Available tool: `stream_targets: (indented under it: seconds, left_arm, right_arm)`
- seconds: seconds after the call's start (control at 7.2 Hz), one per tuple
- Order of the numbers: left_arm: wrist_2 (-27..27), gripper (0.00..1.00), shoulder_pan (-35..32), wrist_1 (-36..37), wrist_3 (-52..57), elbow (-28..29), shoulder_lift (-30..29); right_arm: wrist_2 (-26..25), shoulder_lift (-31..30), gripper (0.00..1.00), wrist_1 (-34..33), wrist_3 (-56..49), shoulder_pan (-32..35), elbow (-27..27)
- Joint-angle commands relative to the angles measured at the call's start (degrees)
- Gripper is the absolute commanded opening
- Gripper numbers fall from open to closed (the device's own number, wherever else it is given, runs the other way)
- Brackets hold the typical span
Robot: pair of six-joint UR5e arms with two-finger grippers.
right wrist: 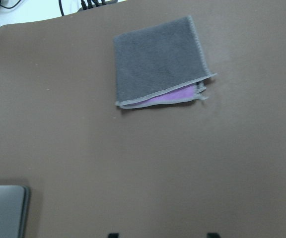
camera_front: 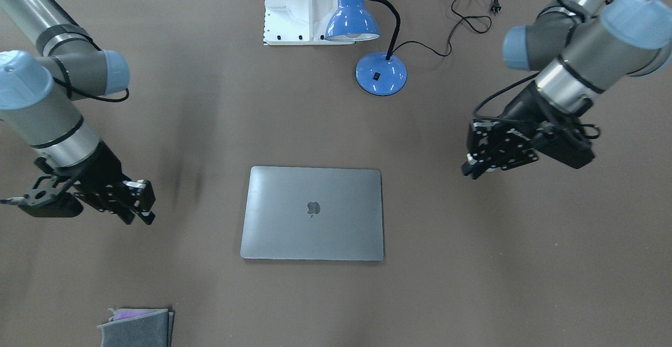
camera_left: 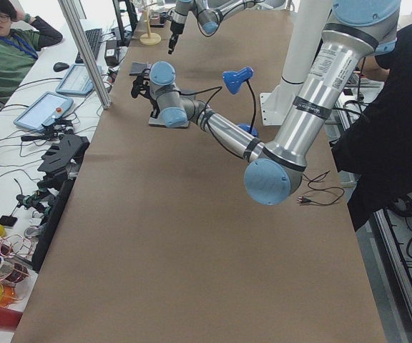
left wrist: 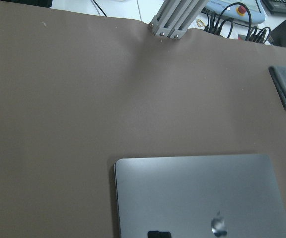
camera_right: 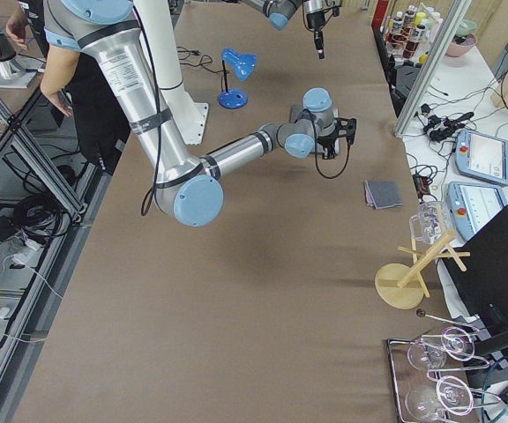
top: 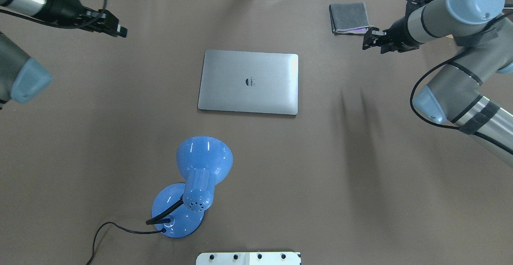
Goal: Close laptop
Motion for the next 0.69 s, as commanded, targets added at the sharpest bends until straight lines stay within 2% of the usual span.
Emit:
stream_targets:
  seconds: [0.0, 0.28, 0.42, 0.56]
  left_arm:
    - [-5.3, 0.99, -8.0, 10.6, 20.5, -1.6, 5.5]
    - [-4.8, 0.99, -13.0, 17.1, 38.2, -1.3, 11.5]
    - [-4.6, 0.99, -17.0, 23.6, 48.3, -1.3, 13.1]
    - [-1.4, 0.99, -21.0, 30.8, 57.4, -1.6, 13.4]
  right_arm:
    - [5.9, -11.1, 1.00, 0.1, -14.8, 8.8, 3.1]
    - [9.6, -22.4, 1.00, -0.1, -30.8, 16.8, 4.5]
    - [9.7, -25.8, 1.00, -1.6, -34.1, 18.6, 4.7]
    - [10.0, -26.2, 1.00, -7.0, -40.7, 21.6, 5.3]
